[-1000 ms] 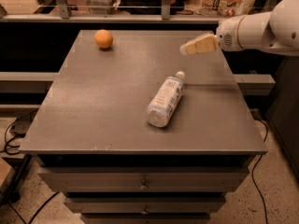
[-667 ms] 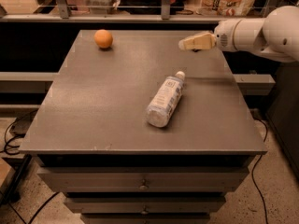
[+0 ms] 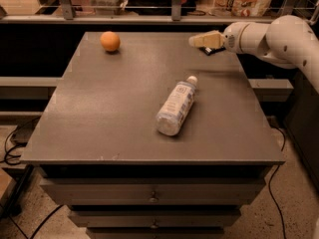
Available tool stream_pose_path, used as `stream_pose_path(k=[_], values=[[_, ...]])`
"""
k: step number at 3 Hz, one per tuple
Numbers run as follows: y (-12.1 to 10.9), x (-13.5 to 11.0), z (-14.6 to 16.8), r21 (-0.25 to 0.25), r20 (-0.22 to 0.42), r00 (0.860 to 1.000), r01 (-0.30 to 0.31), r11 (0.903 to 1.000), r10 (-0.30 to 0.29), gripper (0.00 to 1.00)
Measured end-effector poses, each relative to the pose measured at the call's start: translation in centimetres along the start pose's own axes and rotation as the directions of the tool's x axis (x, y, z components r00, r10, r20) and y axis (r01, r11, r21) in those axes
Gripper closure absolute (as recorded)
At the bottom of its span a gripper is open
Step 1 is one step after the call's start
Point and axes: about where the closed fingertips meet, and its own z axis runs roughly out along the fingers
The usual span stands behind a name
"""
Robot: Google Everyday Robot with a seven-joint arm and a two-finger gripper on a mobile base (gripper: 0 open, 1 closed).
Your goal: Pick rxbar blueberry
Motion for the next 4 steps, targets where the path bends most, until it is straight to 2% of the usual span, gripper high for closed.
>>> stream_pose_path(k=[1,3,4], values=[[-0.1,1.1,0.7,0.022,-0.023,1.0,-0.021,0.9996,0.021,0.0],[-1.9,4.2,3.8,0.083,-0.072,0.997,0.018,0.9964,-0.012,0.0],[-3.9,5.4,4.9,0.129,-0.08,0.997,0.018,0.9915,-0.007,0.0]])
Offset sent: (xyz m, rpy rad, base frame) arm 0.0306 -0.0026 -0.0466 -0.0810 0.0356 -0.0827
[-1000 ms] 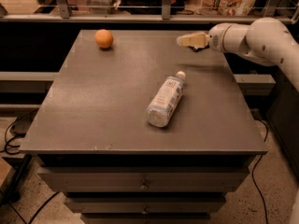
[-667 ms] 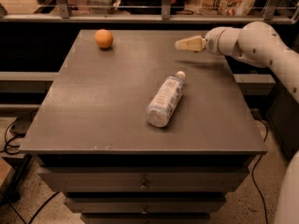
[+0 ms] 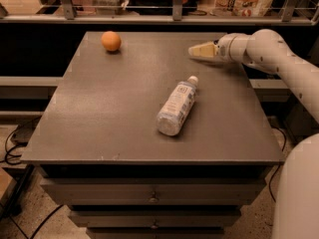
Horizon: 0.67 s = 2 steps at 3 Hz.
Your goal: Pick rxbar blueberry
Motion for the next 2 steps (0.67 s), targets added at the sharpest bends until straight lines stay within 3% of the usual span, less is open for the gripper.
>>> stream_pose_path(k=[1,2], values=[[-1.9,0.9,1.1,0.037,-0.001,1.0,-0.021,0.9991,0.021,0.0],[-3.1,1.1,1.7,0.052,0.017,0.999,-0.05,0.9974,0.049,0.19]])
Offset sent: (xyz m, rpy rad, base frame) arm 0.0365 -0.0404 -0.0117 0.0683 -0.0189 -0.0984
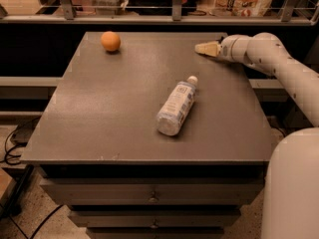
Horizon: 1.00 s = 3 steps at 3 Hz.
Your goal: Pick rxbar blueberry
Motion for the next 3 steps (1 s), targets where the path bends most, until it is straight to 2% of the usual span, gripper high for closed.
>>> stream_pose_path(k=[1,2,3], values=[[0.0,-0.1,0.0,-0.004,0.004,1.0,0.002,1.0,-0.002,0.5],[0.2,-0.1,-0.2,-0.01,0.005,1.0,0.003,0.9999,-0.003,0.73],[1.4,-2.0,-0.8,-0.042,0.042,0.999,0.006,0.9991,-0.004,0.96]])
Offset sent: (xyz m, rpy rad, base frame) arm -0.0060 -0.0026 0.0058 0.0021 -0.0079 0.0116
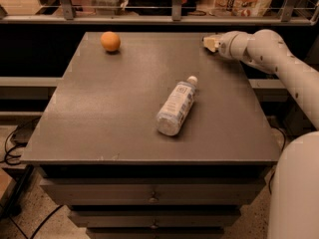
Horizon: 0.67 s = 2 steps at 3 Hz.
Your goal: Pick rxbar blueberry
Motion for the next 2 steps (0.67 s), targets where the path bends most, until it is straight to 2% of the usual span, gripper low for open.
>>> stream_pose_path(k=[1,2], values=[[1.8,-4.8,-1.6,-0.049,0.078,0.997,0.026,0.9985,-0.022,1.0],[3.9,-10.7,-4.0,-0.088,0.157,0.983,0.115,0.9895,-0.1,1.0]])
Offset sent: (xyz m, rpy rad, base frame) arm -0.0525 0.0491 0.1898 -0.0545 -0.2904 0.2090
